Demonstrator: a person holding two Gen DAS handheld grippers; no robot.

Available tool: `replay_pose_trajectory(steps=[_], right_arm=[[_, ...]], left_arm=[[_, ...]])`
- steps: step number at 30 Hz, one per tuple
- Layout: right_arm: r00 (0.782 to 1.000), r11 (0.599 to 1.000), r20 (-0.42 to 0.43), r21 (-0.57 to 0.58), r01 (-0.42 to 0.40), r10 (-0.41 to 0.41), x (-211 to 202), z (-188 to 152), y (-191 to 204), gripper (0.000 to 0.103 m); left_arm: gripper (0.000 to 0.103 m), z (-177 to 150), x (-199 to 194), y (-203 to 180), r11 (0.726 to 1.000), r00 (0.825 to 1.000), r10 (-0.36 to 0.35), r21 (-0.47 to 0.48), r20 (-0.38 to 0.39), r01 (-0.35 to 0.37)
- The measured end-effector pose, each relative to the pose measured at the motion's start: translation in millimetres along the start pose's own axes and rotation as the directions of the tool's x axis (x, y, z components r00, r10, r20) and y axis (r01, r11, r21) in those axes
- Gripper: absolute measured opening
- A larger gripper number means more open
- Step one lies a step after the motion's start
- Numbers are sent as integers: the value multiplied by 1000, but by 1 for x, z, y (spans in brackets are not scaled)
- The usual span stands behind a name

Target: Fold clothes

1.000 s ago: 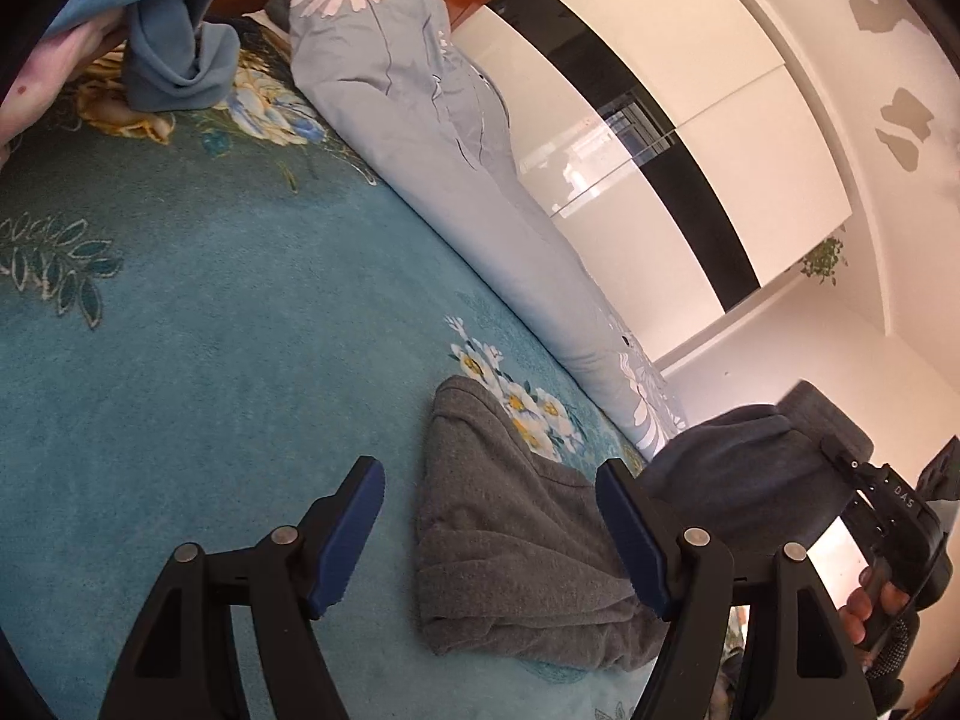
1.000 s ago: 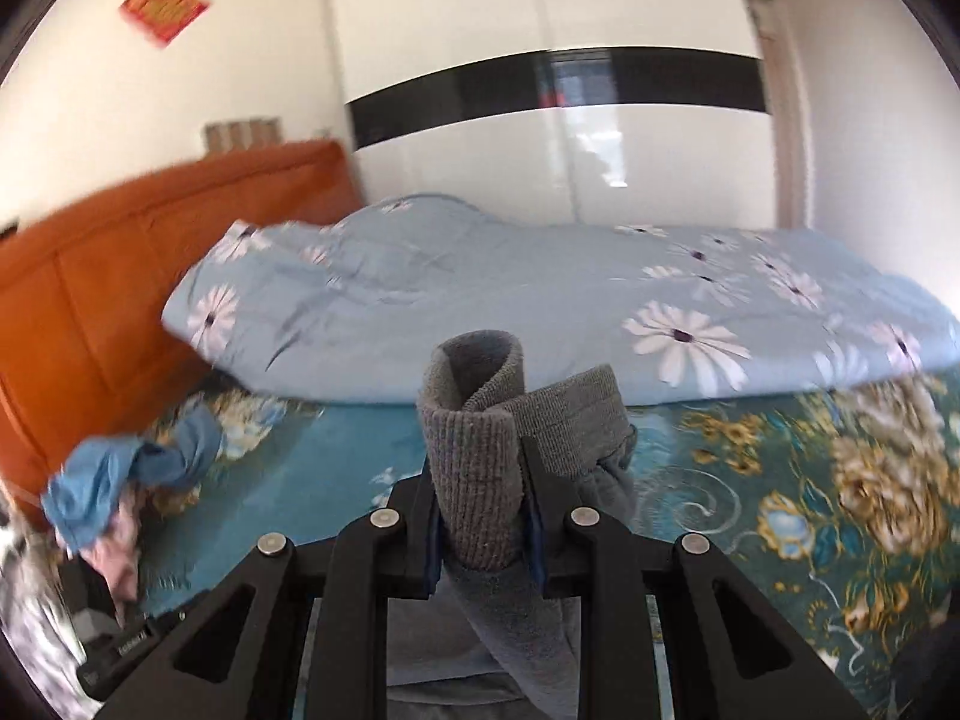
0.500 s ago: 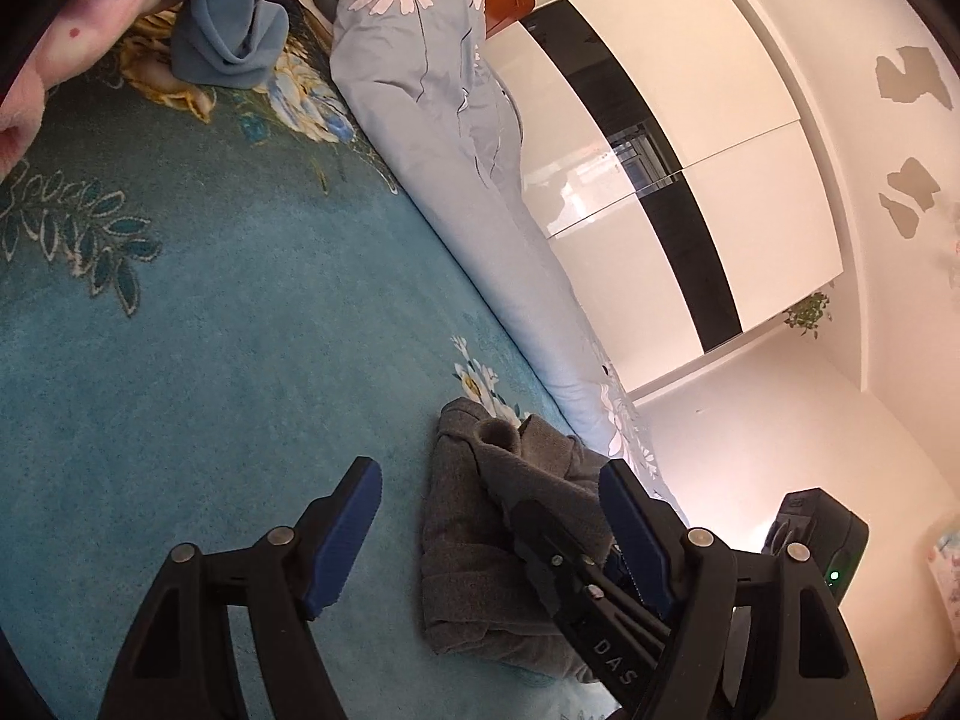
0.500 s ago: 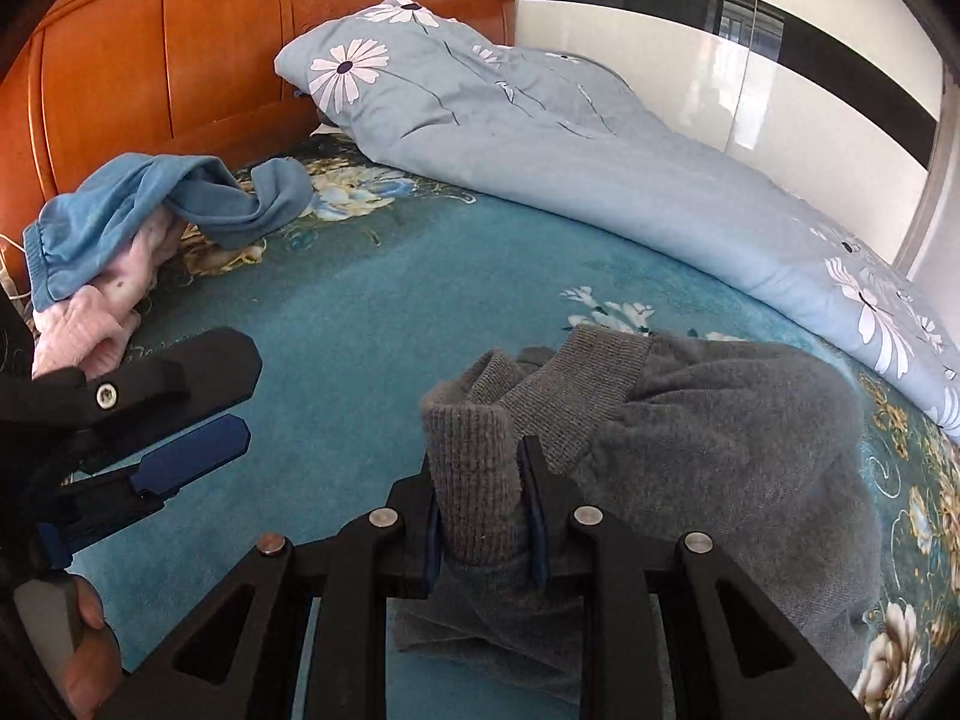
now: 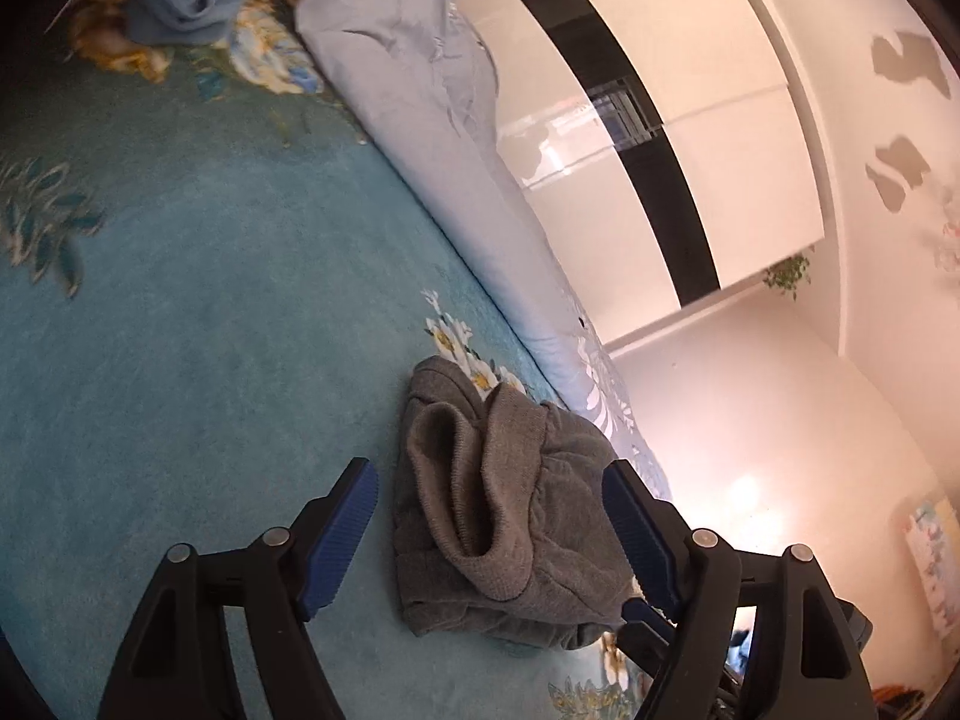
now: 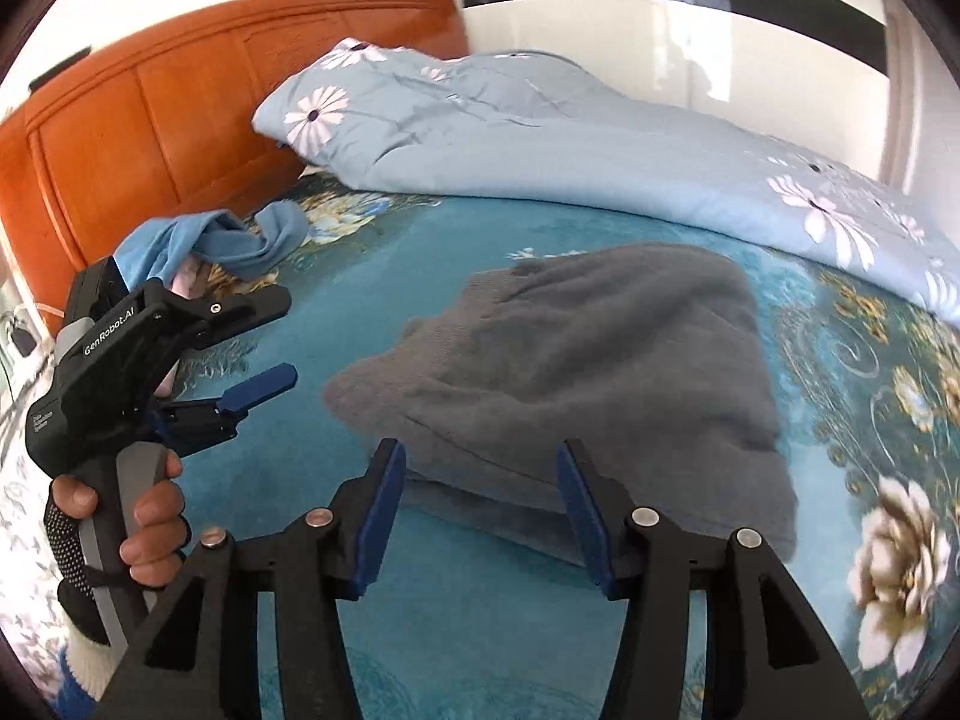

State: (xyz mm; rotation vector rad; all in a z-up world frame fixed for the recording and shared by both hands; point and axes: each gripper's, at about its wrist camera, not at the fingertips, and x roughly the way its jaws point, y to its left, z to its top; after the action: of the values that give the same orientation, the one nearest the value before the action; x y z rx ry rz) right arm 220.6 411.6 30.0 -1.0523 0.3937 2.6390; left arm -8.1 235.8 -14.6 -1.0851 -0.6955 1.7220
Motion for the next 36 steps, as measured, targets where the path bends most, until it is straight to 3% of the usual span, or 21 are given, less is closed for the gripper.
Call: replay_pose_trajectory(steps=[3,7,9,11,15,17,20,22,24,25,26,28,30,34,36], right_arm=[[1000,997,18,82,6,-8,-18,-12,-27,57],[999,990,33,138,-23,18,-28,-19,-48,58],[998,988,48,150,-45,38,-29,-21,-54,58],[997,984,53,167,-60,52,-27,-23,-60,58],[996,976,53,202,-78,68,-20,-29,-72,58],[996,970,53,229,-83,73,-17,-33,-79,58],[995,956,52,277,-97,85,-15,-39,-90,58],[994,949,53,298,-104,92,-16,-41,-95,58],[994,947,58,301,-110,98,-20,-43,-96,58],[994,948,59,300,-109,95,-22,-45,-97,58],[994,948,59,302,-104,90,-24,-46,-98,58],[994,943,58,315,-104,90,-26,-49,-102,58],[993,941,56,317,-116,104,-27,-51,-103,58],[990,946,50,292,-139,130,-30,-51,-98,58],[990,948,50,285,-144,135,-31,-52,-97,58]], left_arm=[[86,18,35,-13,998,994,8,61,-113,-1],[86,35,82,-31,971,970,141,218,-199,-96],[86,38,107,-28,972,948,144,220,-285,-82],[86,41,125,-20,979,928,167,169,-334,-115],[85,42,130,-21,989,936,110,135,-335,-68],[85,42,127,-30,991,944,47,133,-325,-3],[85,38,140,-42,983,927,85,181,-366,-19],[85,35,150,-42,959,907,225,245,-355,-142],[83,34,149,-38,965,908,206,227,-364,-127],[81,33,146,-37,972,911,178,210,-371,-105],[72,31,144,-38,974,912,167,208,-375,-93],[44,29,140,-42,959,902,230,241,-365,-147],[39,28,135,-41,959,903,248,218,-351,-178],[26,28,117,-62,955,926,258,221,-277,-200],[23,31,103,-83,959,943,219,231,-250,-162]])
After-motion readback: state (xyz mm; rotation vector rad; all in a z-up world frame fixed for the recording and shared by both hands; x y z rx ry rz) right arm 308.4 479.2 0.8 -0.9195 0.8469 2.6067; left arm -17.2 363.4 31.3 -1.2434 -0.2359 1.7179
